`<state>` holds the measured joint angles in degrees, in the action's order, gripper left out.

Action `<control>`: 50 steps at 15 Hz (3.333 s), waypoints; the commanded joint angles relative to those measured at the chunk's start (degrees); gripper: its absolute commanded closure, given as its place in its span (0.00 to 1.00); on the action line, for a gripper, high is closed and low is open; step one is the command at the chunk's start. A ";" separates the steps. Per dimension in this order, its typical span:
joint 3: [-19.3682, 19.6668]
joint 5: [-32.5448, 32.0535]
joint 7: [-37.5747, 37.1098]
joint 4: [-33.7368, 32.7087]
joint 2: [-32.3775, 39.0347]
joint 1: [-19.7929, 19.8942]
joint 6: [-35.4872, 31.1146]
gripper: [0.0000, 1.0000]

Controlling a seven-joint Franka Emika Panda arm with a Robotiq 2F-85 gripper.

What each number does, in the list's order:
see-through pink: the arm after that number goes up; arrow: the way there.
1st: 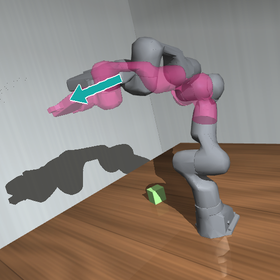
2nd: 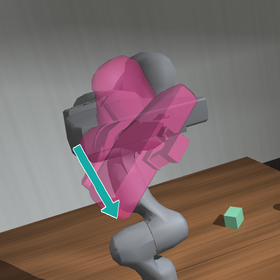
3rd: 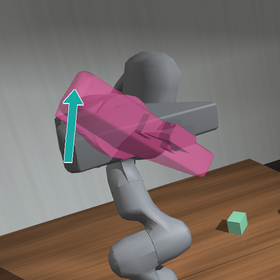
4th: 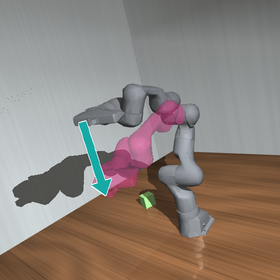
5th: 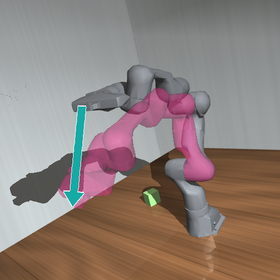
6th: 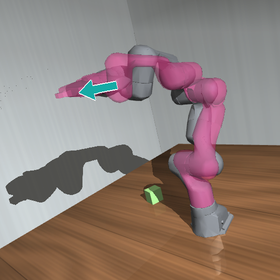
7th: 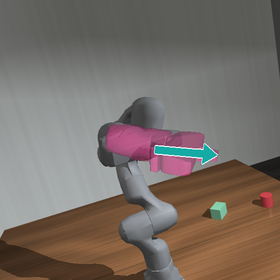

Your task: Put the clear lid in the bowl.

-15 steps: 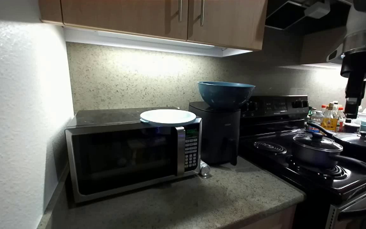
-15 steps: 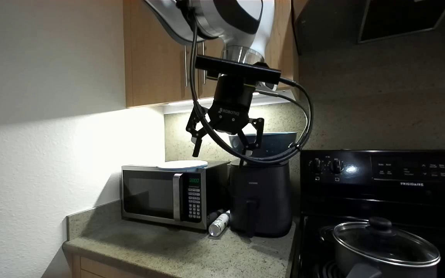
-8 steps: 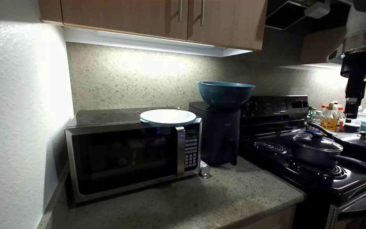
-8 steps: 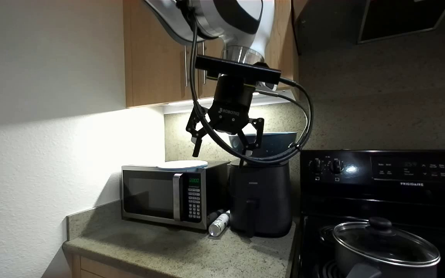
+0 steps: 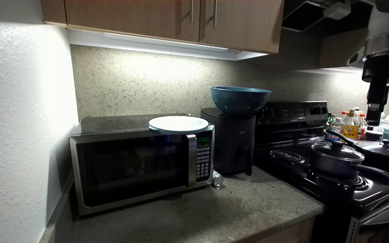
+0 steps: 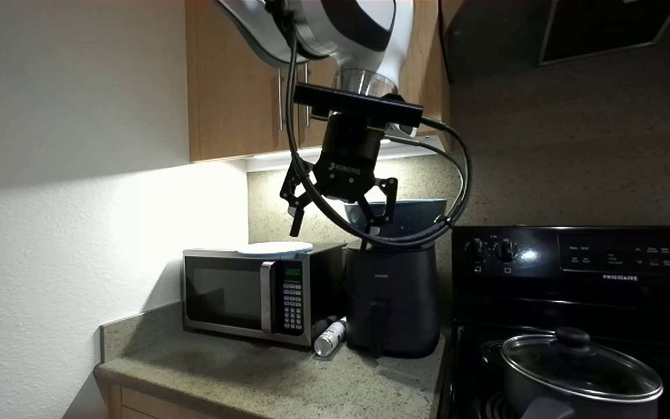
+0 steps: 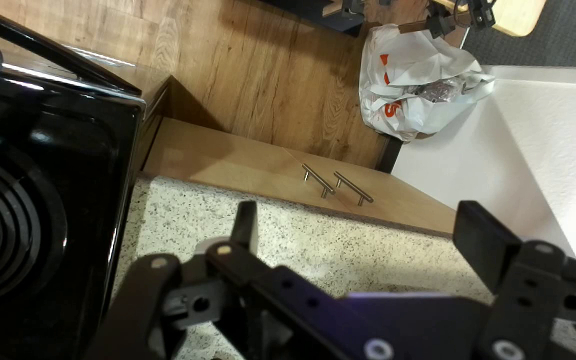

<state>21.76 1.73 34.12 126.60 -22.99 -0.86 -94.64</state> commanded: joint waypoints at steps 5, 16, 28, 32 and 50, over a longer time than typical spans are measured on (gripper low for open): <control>-7.81 -1.02 -0.38 2.30 -1.29 0.40 -0.89 0.00; -15.87 0.21 -1.67 1.76 -0.26 -3.55 3.12 0.00; -21.34 9.08 -12.11 1.63 10.24 -6.32 -36.23 0.00; -21.70 9.24 -13.61 1.46 10.83 -6.36 -37.95 0.00; -28.05 16.79 -33.93 -0.36 16.39 -9.57 -46.79 0.00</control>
<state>-5.48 15.19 5.08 128.03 -8.72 -9.99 -145.30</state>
